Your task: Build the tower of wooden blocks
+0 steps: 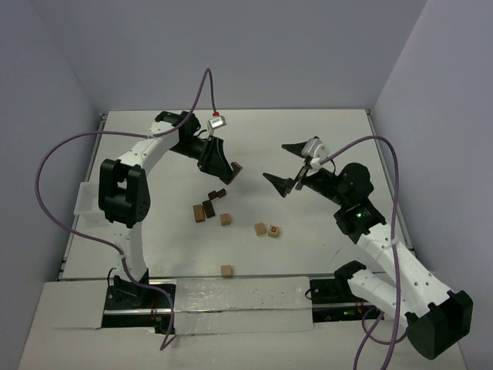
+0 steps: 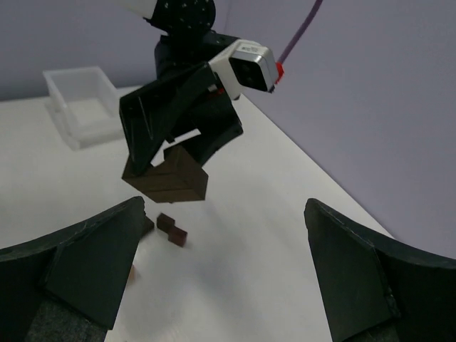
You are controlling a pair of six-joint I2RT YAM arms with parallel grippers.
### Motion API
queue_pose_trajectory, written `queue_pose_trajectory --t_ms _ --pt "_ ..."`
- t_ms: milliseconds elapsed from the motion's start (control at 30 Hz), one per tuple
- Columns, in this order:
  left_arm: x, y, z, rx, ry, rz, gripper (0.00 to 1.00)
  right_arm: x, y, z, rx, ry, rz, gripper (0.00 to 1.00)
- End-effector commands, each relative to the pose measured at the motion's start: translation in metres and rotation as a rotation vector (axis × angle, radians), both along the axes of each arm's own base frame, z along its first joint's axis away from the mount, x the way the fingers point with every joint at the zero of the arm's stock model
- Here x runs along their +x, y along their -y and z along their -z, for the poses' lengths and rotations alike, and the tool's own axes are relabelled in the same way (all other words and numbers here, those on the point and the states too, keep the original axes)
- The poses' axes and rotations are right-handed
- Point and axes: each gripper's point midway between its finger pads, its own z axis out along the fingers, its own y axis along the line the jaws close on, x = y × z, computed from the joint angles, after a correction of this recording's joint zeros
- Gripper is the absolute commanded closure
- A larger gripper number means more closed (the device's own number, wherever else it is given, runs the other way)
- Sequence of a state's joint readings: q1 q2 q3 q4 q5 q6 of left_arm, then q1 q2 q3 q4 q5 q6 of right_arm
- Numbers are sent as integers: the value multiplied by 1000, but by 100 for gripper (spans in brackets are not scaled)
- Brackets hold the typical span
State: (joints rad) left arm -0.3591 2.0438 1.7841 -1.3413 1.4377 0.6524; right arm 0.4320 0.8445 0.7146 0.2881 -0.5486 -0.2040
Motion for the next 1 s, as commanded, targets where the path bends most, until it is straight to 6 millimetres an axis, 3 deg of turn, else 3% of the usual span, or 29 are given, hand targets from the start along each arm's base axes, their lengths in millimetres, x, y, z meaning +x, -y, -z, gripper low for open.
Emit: queue_pose_trajectory --t_ms 0,167,433,567,967 --pt "-2 1 -78 -223 -151 -9 100 -3 -10 -36 199 27 -4 0" --pt "5 3 -86 -203 -203 -5 100 -23 -29 -39 268 21 -119 0" --pt "1 1 -104 -196 -219 2 100 -40 -47 -7 181 162 -184 0" --pt "-4 -1 -110 -196 -216 3 100 -46 -55 -4 165 236 -200 0" --pt "-10 -3 -112 -191 -227 4 100 -15 -63 4 212 148 -31 0"
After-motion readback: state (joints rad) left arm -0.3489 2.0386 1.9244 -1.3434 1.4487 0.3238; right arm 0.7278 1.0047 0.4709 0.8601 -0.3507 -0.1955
